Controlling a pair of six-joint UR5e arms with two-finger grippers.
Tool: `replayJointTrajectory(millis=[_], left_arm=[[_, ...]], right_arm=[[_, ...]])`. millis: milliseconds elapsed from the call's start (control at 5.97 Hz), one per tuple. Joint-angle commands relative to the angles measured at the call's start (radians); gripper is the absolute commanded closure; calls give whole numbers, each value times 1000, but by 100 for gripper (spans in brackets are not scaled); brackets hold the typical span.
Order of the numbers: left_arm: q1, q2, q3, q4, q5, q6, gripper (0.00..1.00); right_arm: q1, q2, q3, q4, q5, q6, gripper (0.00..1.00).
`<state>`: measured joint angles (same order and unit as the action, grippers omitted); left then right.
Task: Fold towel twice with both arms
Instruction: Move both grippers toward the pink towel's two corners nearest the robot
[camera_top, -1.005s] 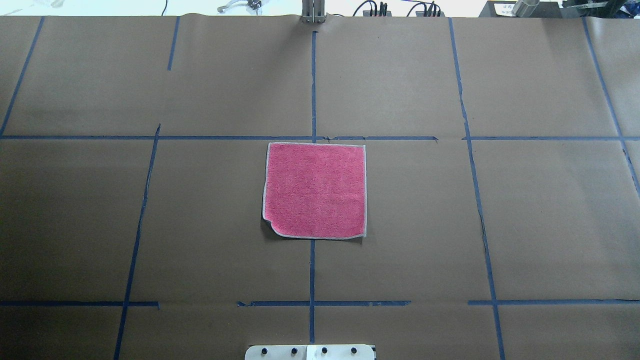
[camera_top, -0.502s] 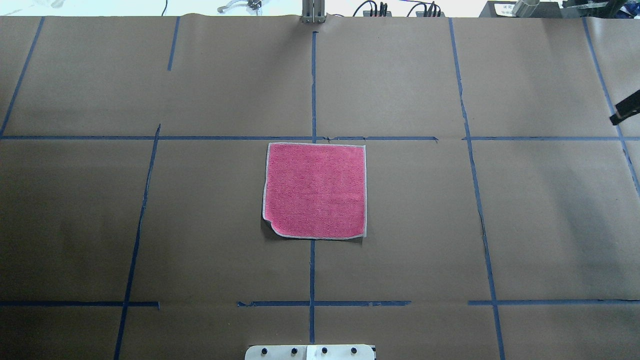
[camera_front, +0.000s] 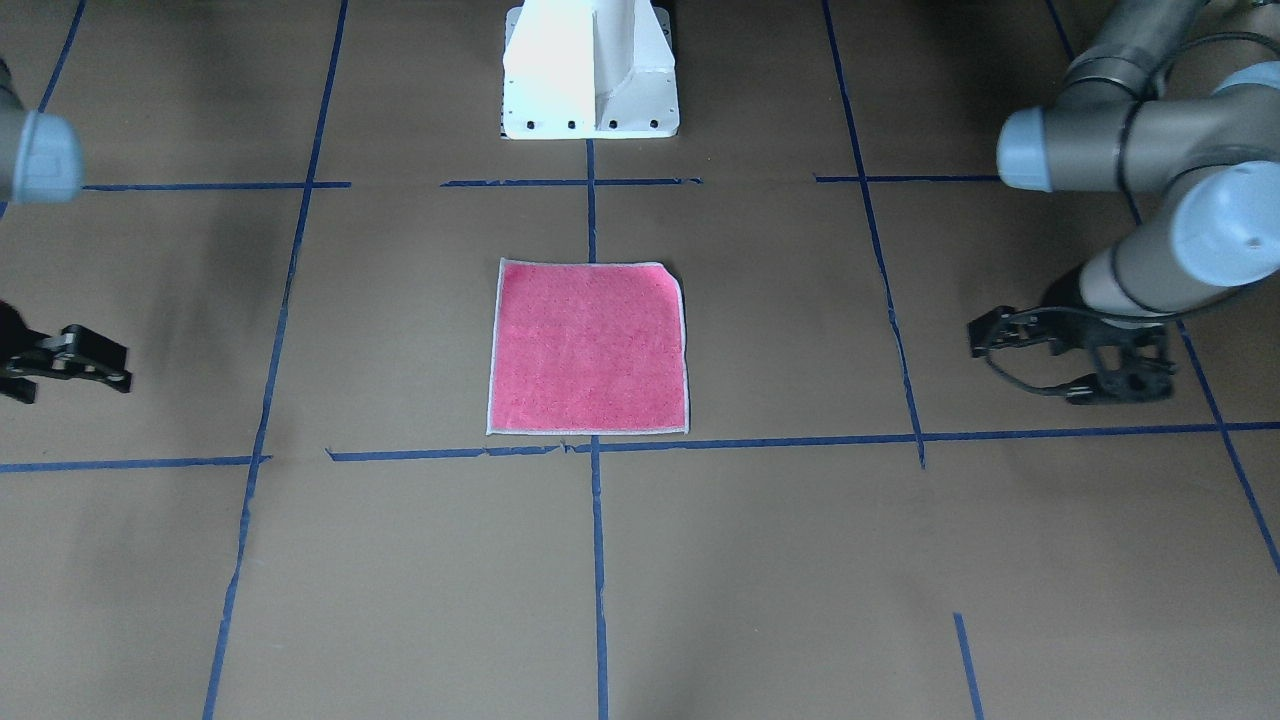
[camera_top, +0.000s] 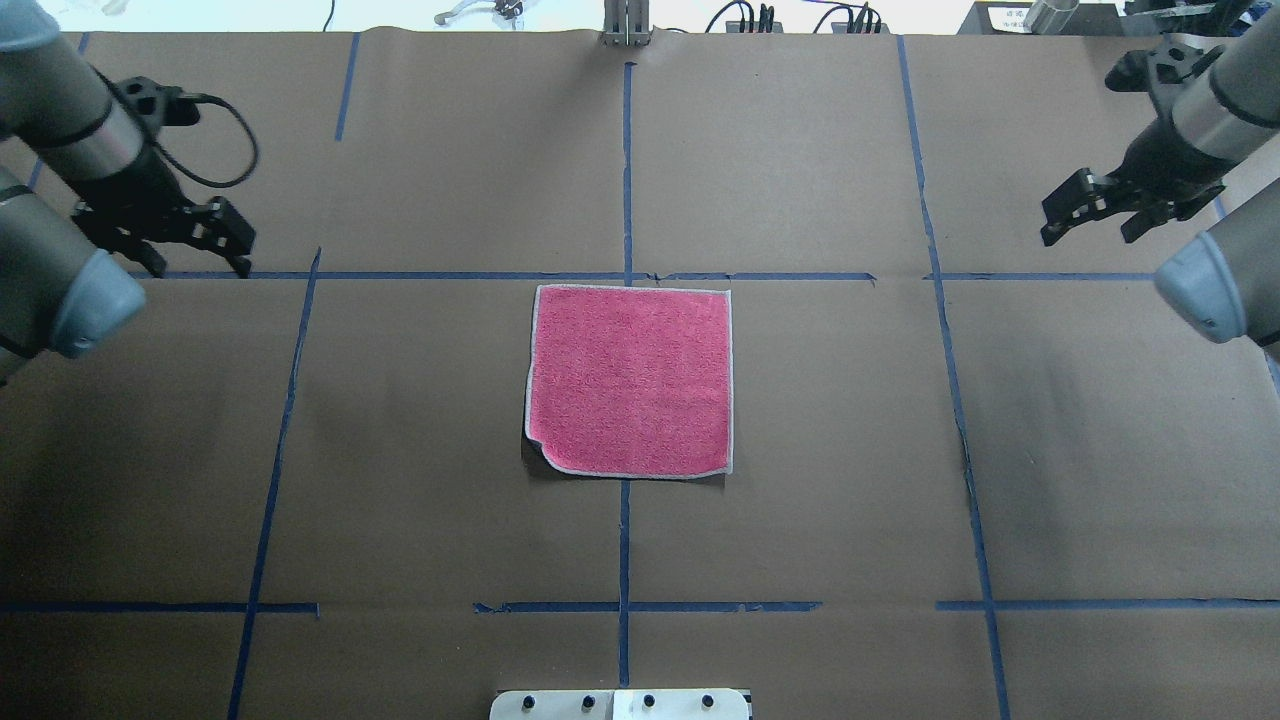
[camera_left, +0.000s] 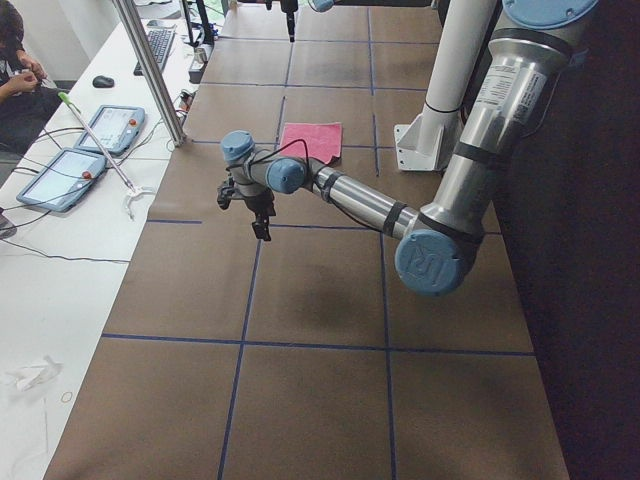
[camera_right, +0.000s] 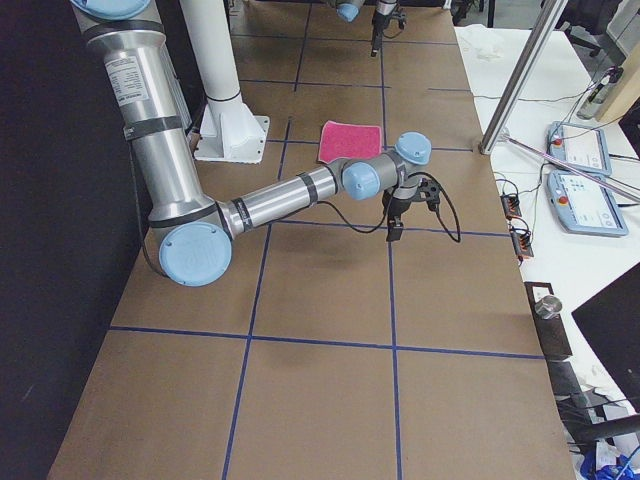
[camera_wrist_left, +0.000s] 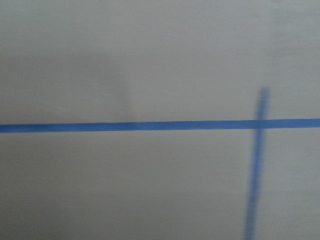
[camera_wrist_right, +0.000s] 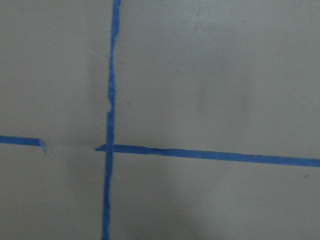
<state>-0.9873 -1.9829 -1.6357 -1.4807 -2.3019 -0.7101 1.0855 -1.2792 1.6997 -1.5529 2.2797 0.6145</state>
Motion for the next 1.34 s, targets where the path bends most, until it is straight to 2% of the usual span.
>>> replayJointTrajectory(millis=[0,167,335,670,837,1005,1172], left_arm=[[114,-106,-16,-15,-1,-315,0],[178,-125,-18,-120,4,-523,0],[234,-143,-18,-195,31,-715,0],[362,-207,-24,-197,181,-985,0],[430,-235,-26,-190,253,-1122,0],[482,-243,-27,-190,310,-1231,0],[519,-244,-29,-190,343,-1273,0]], right_arm=[[-149,20,110,-3,-87,297,0],[-239,21,157,-4,-170,435,0],[-331,81,173,-12,-233,594,0],[-514,136,199,-25,-375,865,0],[-585,162,236,-106,-453,948,0],[-626,202,235,-160,-482,1035,0],[-636,205,227,-158,-480,1057,0]])
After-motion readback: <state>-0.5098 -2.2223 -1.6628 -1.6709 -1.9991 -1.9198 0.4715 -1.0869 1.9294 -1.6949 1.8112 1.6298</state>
